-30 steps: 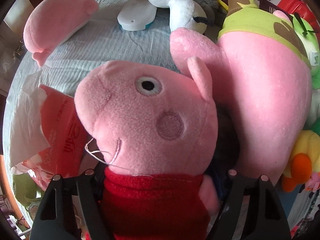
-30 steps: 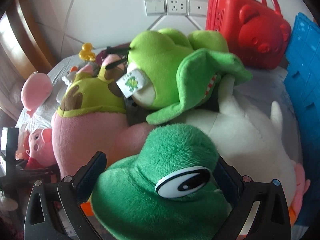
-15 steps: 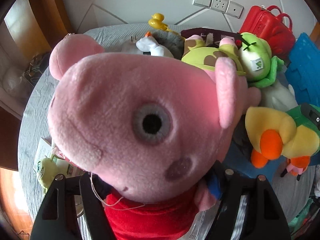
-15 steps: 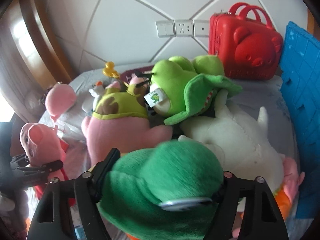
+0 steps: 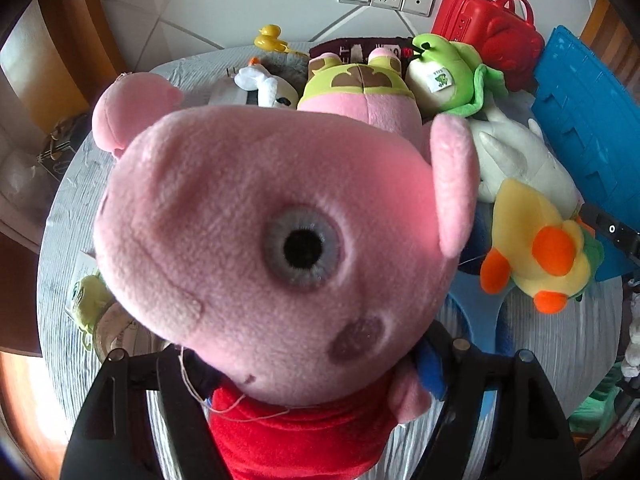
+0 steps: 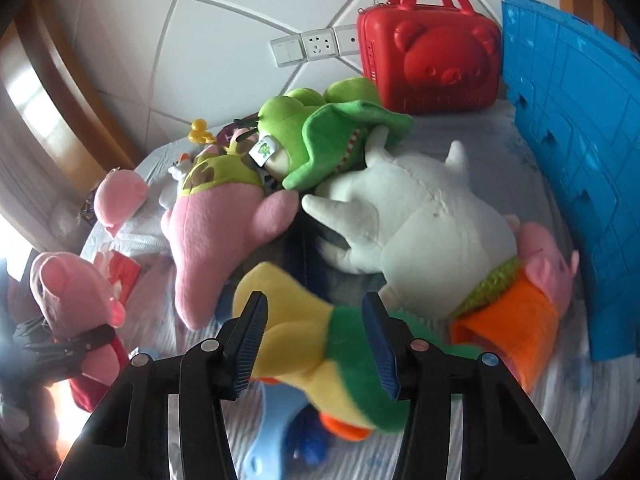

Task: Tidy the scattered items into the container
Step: 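Lift Peppa Pig with the left tool while the right tool lifts the duck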

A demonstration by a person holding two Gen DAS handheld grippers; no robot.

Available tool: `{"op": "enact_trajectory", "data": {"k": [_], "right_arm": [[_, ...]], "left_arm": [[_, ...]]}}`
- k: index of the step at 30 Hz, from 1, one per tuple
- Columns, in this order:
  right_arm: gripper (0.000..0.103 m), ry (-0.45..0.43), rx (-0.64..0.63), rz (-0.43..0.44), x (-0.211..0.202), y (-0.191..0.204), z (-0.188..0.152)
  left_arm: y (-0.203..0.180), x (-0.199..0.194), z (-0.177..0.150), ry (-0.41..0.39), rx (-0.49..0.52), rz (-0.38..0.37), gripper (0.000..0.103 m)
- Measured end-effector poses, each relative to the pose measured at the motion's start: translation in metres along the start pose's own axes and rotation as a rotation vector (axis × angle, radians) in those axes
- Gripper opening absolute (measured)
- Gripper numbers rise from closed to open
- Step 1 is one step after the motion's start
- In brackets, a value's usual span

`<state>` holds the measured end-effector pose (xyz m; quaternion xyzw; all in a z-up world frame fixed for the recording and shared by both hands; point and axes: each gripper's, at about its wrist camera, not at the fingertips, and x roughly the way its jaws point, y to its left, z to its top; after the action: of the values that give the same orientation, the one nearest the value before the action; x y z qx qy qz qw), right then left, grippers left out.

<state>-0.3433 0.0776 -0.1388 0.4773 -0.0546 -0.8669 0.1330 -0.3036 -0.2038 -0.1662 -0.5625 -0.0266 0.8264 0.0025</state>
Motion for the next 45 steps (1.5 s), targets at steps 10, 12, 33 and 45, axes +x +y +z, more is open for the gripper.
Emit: {"op": "enact_trajectory", "data": {"k": [10, 12, 33, 45], "right_arm": [[0.085, -0.008, -0.009, -0.007, -0.013, -0.001, -0.021], [0.086, -0.001, -0.01, -0.008, -0.012, -0.002, -0.024], [0.09, 0.016, -0.023, -0.007, -0.012, -0.001, -0.034], [0.069, 0.074, -0.063, 0.012, 0.006, -0.003, -0.043]], "left_arm": [[0.0, 0.018, -0.029, 0.084, 0.001, 0.035, 0.076], [0.002, 0.022, -0.032, 0.101, -0.005, 0.033, 0.076], [0.019, 0.011, -0.035, 0.05, -0.064, 0.029, 0.1], [0.022, 0.018, -0.034, 0.051, -0.086, 0.018, 0.091]]}}
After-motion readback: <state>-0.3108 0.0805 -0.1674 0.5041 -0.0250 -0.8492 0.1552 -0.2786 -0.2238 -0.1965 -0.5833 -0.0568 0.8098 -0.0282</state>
